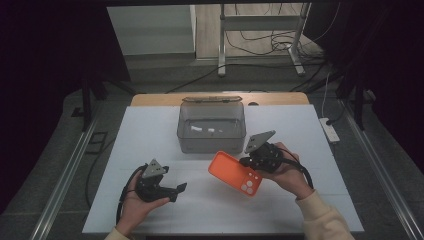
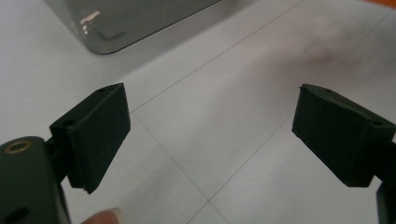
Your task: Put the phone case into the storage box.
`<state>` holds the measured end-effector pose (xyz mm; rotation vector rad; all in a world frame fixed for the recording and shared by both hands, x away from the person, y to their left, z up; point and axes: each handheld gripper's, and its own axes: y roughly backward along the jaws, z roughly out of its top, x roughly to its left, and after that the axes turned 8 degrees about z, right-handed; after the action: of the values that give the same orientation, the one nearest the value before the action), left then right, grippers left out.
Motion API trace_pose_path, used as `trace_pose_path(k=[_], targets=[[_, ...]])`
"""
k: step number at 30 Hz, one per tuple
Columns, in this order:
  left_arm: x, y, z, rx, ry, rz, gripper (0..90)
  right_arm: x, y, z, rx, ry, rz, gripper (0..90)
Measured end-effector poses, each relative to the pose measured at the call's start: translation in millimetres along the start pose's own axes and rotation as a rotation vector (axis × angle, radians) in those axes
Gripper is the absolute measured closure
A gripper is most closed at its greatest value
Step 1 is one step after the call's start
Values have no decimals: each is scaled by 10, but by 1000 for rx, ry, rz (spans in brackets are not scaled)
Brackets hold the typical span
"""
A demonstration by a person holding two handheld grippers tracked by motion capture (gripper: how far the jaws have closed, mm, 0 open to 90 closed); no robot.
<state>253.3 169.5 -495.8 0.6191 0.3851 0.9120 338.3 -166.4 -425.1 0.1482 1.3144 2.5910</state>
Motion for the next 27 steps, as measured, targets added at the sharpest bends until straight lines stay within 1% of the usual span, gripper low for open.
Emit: trace_pose_path(k=[2,4,12,17,27], targets=[[-14,-5,40,-5,6,-19,113,7,0,3,1,-4,0,889],[-30,-13,75,-4,6,-29,113,11,-1,5,1,-3,1,890],[-99,-37,208,-7,-8,-39,113,20,-14,9,4,2,2,890],[-127,-65,284,-11,5,-57,122,24,-23,9,7,3,5,889],[-147,-122,363,-2,16,-86,125,16,-51,0,12,7,5,889]])
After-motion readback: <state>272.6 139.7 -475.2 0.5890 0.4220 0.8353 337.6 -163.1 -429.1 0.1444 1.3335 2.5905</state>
